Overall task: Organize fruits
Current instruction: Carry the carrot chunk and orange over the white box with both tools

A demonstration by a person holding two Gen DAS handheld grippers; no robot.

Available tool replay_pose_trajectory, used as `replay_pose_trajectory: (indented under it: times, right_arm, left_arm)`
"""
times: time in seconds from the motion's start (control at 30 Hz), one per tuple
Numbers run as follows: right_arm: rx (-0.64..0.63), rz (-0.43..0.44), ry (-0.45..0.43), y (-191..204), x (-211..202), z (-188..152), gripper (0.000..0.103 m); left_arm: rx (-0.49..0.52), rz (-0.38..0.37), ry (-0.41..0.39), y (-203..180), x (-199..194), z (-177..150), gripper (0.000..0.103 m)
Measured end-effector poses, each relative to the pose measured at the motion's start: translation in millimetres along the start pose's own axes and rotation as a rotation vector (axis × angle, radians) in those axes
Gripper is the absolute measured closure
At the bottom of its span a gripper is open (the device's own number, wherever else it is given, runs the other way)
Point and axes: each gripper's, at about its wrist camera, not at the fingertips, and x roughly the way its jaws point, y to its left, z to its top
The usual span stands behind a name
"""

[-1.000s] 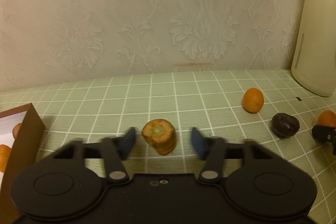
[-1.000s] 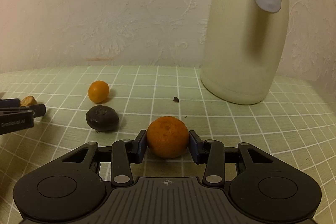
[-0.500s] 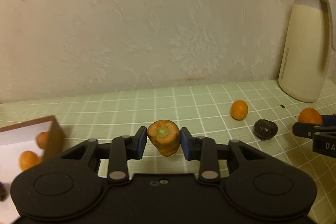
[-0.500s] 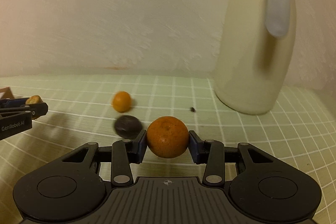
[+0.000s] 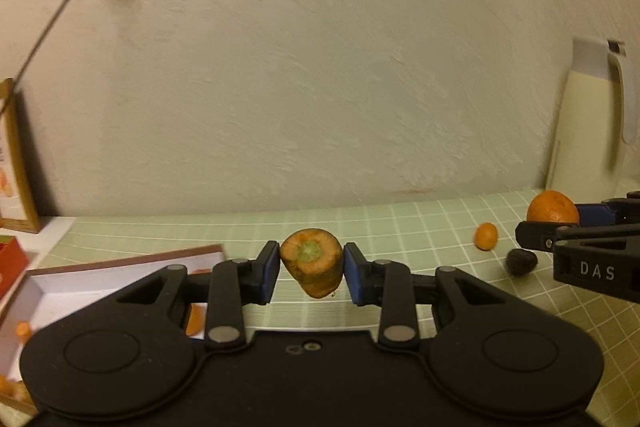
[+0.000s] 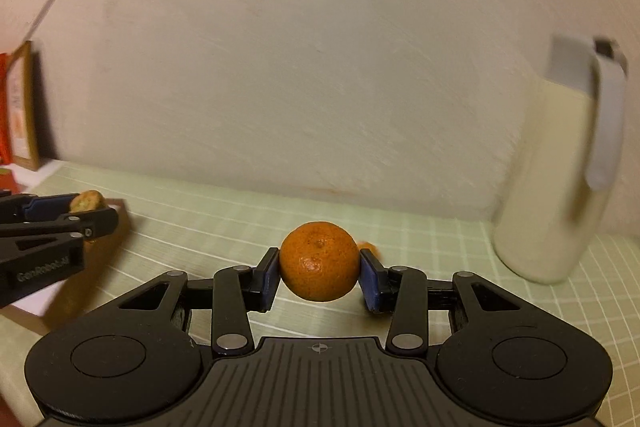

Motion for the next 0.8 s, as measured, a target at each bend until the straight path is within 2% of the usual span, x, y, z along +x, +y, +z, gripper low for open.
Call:
replay_pose_trajectory:
  times: [0.8]
  right_arm:
    - [-0.137, 0.200, -0.082, 123.6, -22.5, 26.5, 0.061]
  left_arm:
    - [-0.120, 0.147, -0.061, 96.2, -62.8, -12.1, 0.078]
